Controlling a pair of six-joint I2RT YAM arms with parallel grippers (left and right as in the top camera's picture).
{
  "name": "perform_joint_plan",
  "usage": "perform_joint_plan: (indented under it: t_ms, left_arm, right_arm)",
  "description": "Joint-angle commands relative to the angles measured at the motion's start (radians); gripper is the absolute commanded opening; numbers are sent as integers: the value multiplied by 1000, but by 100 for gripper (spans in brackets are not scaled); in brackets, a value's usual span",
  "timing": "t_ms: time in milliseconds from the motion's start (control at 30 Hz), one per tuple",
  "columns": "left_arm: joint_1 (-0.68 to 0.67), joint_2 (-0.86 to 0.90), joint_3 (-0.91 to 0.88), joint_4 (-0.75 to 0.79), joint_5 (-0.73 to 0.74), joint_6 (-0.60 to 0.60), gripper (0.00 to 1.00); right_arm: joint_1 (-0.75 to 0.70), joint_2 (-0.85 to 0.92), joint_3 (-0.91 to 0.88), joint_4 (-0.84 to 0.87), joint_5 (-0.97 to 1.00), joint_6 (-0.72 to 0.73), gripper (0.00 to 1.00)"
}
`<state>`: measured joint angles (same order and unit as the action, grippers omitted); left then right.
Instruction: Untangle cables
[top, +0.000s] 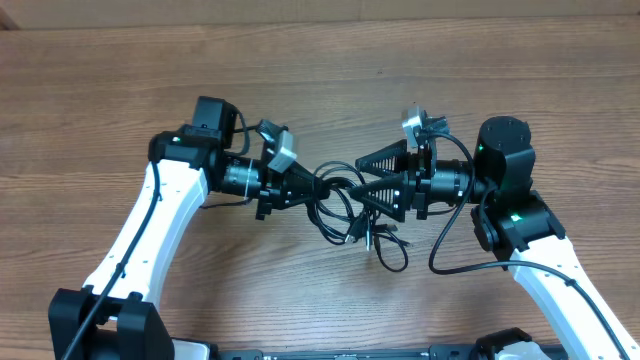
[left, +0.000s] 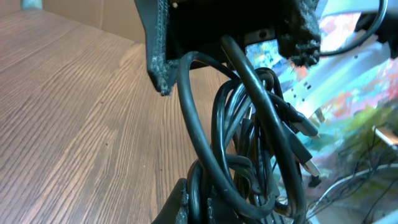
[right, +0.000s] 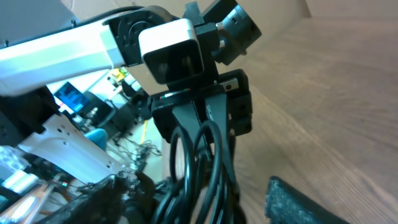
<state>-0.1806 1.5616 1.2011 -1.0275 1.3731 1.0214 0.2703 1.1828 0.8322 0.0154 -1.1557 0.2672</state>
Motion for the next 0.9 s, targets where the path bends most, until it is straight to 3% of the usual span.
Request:
perform_joint_plan:
  t_ms: [0,133,233,400,600,867]
  left_arm:
    - [-21,-11,3,11,30,101,4]
    - [-21,-11,3,30,30,101,4]
    - [-21,-11,3,39,30,101,4]
    - [-21,-11,3,50,30,101,4]
    - [-21,-11,3,76,31,101,5]
    - [-22,-11,3,82,31,85,4]
  right_arm:
    - [5,-14,26,6,-25,-1,62]
    - [5,-14,26,6,-26,-1,33]
    - [5,-14,26,6,-26,-1,22]
    - [5,-14,26,-1,-26,-1,18]
    - [5,-14,26,-21,-26,-2,22]
    - [5,-14,26,-11,-24,-10,5]
